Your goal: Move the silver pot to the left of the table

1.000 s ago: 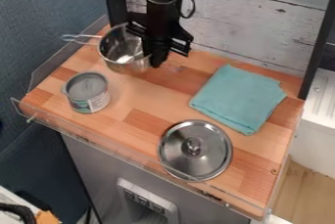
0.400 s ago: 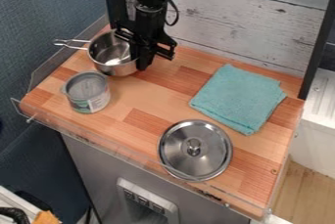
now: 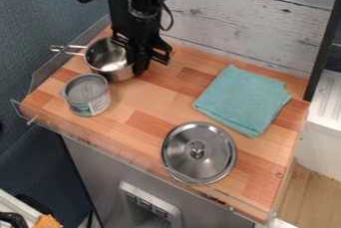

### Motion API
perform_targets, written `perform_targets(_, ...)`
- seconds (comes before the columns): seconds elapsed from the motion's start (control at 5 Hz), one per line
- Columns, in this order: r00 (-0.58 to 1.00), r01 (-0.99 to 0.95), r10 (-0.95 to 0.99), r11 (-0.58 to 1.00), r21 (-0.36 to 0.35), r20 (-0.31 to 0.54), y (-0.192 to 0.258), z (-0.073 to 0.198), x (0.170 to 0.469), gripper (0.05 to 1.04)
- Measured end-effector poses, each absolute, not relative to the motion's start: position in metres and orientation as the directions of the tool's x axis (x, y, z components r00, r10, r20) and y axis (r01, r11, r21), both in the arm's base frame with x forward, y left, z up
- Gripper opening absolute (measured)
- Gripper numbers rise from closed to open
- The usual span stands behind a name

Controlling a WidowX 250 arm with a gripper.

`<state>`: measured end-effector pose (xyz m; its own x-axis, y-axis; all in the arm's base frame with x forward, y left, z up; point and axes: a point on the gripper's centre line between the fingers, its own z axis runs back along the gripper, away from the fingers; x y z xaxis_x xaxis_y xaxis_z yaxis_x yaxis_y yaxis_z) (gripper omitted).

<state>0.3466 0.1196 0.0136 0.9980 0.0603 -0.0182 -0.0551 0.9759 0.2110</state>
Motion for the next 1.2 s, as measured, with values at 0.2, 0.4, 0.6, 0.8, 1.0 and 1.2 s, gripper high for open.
perform_targets(0.2,0.999,-0.034,0.032,0.977,0.21,0.009,0.119,0.013,0.352,0.098)
perform_targets(0.4,1.0,-0.016,0.012,0.98,0.199,0.02,0.117,0.013,0.354,0.266)
perform_targets(0.6,1.0,-0.004,0.004,0.98,0.199,-0.001,0.115,0.013,0.352,0.546)
perform_targets(0.8,0.998,0.008,-0.02,0.98,0.197,0.06,0.111,0.041,0.357,0.851)
perform_targets(1.0,0.994,0.039,-0.053,0.99,0.139,0.098,0.102,0.068,0.355,1.014)
perform_targets(1.2,0.996,0.051,-0.06,0.99,0.133,0.061,0.104,0.071,0.347,1.011)
